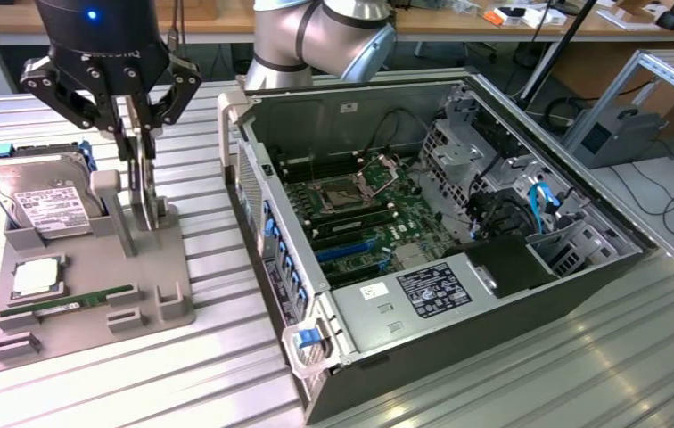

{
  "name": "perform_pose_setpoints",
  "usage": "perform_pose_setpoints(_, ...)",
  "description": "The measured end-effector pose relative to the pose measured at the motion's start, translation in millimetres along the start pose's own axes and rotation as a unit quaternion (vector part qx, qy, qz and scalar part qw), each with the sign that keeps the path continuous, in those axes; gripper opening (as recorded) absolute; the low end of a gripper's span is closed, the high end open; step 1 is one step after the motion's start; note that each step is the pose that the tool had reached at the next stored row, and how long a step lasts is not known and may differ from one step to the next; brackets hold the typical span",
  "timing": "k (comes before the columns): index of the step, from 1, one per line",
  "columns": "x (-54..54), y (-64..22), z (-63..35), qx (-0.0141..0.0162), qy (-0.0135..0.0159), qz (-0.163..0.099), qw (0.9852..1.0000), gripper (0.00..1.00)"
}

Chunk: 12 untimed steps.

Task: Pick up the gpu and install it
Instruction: 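Pick up the gpu and move the gpu toward the slot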

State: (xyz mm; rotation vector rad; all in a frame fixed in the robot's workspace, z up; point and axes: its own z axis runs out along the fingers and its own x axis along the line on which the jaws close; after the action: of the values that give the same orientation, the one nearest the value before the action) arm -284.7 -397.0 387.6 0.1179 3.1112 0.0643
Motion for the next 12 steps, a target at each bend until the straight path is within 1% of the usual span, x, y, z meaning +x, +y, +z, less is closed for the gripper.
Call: perform_pose_setpoints(12, -0.1, 0.1, -3.7, 0.0, 0.0001, 0.0, 1.0, 0.27)
